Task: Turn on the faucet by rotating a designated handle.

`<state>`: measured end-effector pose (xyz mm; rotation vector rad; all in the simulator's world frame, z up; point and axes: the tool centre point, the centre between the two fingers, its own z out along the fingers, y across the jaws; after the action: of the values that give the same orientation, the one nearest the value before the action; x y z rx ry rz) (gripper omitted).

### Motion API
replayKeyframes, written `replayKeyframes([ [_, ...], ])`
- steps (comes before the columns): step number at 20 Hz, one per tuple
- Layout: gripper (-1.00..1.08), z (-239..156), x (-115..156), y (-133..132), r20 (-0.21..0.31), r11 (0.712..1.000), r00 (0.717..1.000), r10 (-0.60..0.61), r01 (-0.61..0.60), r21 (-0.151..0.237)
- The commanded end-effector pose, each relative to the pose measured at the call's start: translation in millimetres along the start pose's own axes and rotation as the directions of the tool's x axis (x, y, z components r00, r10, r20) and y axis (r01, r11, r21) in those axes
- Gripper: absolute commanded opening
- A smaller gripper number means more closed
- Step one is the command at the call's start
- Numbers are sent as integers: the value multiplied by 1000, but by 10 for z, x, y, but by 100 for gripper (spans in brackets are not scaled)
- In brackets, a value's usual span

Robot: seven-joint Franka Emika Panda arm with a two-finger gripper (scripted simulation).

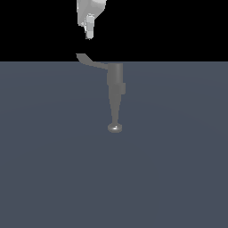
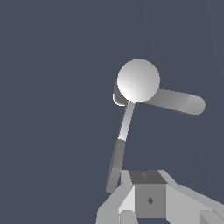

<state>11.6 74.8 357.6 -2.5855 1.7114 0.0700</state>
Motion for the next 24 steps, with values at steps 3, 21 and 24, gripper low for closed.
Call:
replayKeyframes([
  [3, -100, 211, -8, -210, -19, 994, 994, 106, -106, -1],
  [21, -100, 586, -38, -541, -60, 961, 959, 276, -276, 8],
  [24, -100, 587, -38, -539, -60, 961, 959, 275, -275, 8],
])
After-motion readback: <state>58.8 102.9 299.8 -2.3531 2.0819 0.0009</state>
